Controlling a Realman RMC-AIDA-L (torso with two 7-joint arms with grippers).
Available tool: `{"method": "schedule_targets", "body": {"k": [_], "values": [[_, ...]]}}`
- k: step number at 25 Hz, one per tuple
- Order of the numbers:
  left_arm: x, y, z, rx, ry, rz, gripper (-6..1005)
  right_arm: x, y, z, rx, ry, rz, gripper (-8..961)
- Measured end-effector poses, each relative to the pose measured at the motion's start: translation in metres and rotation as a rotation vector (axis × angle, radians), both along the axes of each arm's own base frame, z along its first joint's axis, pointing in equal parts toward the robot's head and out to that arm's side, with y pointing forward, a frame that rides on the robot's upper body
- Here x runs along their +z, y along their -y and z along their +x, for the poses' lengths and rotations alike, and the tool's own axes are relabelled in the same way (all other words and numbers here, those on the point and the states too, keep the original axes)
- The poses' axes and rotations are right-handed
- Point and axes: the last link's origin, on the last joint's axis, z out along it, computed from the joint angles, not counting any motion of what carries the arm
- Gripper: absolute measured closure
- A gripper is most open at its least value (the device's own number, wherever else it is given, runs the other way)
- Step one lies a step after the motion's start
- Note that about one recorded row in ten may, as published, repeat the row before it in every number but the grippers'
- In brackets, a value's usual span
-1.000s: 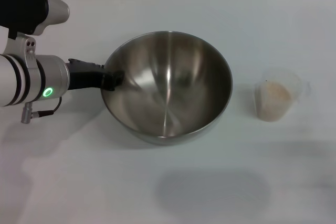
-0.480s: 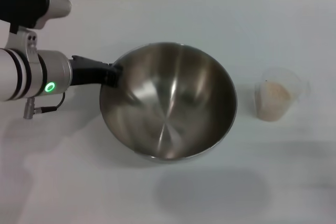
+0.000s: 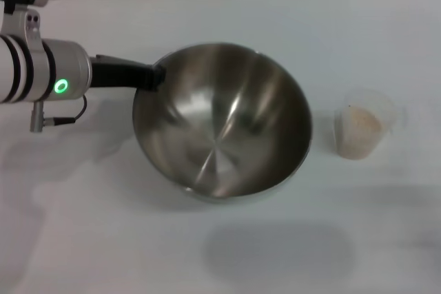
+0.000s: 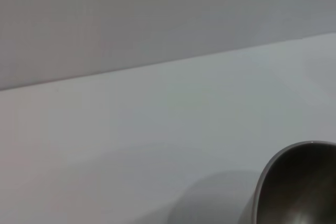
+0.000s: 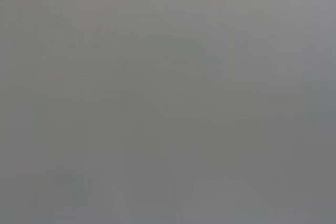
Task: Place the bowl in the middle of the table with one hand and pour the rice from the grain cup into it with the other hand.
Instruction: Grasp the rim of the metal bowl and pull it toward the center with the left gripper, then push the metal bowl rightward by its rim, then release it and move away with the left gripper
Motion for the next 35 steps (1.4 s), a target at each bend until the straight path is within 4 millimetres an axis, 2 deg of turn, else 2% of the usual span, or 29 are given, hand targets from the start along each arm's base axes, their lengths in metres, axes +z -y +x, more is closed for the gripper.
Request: {"method": "schedule_targets", "body": {"k": [9,13,17,24,27,35], "values": [[0.012,-0.021,0.005,-0.04,0.117,-0.034,953,0.0,0.0,0.0,0.001,-0.001,-0.001,117],[0.012,-0.022,0.005,-0.051,0.11,-0.038,952,-0.001,0.0,0.0,0.001,-0.001,-0.001,116],[0.012,-0.02,0.006,-0.073,0.094,-0.054,951,-0.001,0.0,-0.001,0.001,-0.002,0.0,115],[0.016,0.004,0.003,-0.081,0.086,-0.096,949,0.0,0.0,-0.002,0.011,-0.002,0.007,116],[0.016,0.005,0.002,-0.081,0.085,-0.091,949,0.0,0.0,-0.002,0.011,-0.002,0.007,116],[0.005,-0.025,0.011,-0.096,0.04,-0.056,947,0.0,0.001,-0.002,0.013,-0.002,0.007,116]]}}
